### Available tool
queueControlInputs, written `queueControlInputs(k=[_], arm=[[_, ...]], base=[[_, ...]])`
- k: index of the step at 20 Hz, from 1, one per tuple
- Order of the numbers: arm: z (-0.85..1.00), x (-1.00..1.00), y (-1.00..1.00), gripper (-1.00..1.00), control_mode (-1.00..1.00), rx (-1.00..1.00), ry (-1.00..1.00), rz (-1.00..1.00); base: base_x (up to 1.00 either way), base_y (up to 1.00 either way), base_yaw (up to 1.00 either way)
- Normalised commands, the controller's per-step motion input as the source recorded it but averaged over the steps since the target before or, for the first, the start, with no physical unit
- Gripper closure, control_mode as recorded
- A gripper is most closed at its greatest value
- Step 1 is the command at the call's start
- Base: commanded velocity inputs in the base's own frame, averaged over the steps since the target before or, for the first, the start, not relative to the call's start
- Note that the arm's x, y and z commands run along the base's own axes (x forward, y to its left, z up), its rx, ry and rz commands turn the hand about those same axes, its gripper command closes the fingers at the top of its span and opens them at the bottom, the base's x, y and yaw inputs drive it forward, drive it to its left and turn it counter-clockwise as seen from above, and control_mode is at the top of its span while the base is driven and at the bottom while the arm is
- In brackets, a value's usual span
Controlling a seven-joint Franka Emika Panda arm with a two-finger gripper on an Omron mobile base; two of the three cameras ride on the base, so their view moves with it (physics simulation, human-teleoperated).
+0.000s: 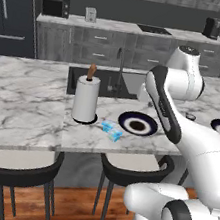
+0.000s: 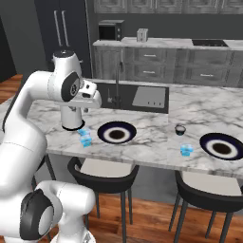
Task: Place two yogurt containers on each plate.
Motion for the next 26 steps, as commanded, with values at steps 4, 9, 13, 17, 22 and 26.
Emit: queueControlInputs(k=[4,9,13,17,22,26], arm=[[-0.04,-0.16,0.03,-1.00,-1.00,-0.07,0.00,0.03],[-0.22,-0.32,0.11,-1.00,-1.00,-0.17,0.02,0.22],[-0.23,-0.26,0.00,-1.00,-1.00,-0.03,0.04,0.40],[-0.24,-0.06,0.00,-1.00,-1.00,0.00,0.00,0.55],[-0.36,0.07,0.13,-1.00,-1.00,-0.02,0.00,0.42],[-0.41,0.25,0.24,-1.00,-1.00,-0.06,0.00,0.22]], base=[[0.00,0.00,0.00],[0.00,0.00,0.00],[0.00,0.00,0.00],[0.00,0.00,0.00],[0.00,0.00,0.00],[0.00,0.00,0.00]])
